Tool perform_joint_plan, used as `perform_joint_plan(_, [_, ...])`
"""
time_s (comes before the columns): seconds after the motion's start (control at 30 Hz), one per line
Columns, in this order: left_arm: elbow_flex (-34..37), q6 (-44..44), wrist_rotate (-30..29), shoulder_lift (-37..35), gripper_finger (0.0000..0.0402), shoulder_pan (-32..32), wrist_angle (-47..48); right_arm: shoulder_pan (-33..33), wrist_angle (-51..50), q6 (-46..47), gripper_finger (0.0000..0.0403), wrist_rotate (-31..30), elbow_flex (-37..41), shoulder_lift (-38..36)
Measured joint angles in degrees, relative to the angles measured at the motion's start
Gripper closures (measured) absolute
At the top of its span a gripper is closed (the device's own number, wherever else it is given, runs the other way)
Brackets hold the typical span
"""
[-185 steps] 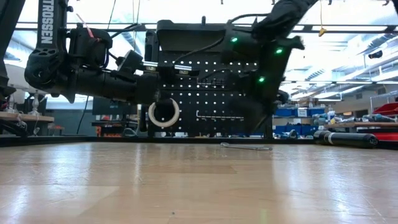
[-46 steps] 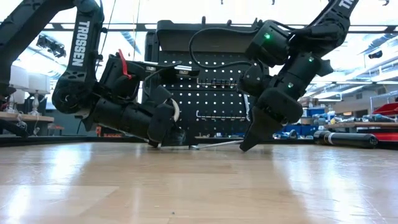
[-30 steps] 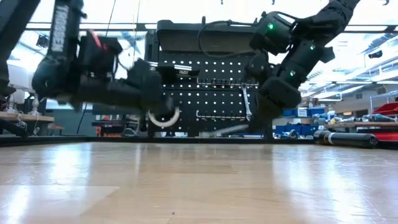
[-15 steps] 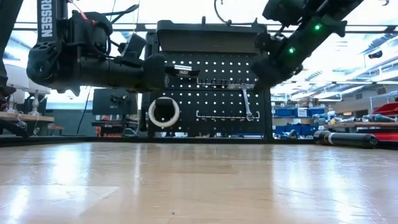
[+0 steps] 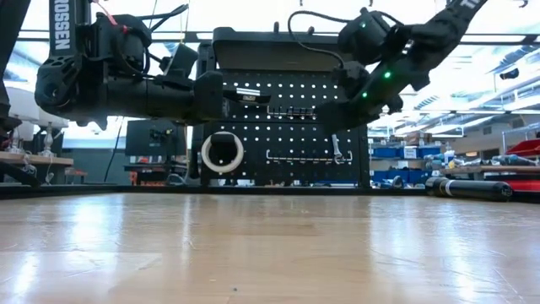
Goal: Hang tools onto peg board
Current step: Hang the silver wrench on the peg board
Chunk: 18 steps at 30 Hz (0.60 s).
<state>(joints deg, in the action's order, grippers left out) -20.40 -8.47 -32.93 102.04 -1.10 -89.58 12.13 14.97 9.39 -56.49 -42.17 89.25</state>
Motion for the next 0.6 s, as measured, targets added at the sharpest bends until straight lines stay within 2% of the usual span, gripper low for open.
perform_joint_plan(0.37, [0.0,-0.2,0.0,0.0,0.0402,0.0,0.0,5.5,12.2,-5.1,0.0275,4.2,0.0,0.4])
perform_joint_plan(0.6, [0.0,-0.3,0.0,0.0,0.0402,0.0,0.1,7.5,14.4,-6.6,0.0275,5.9,0.0,0.4])
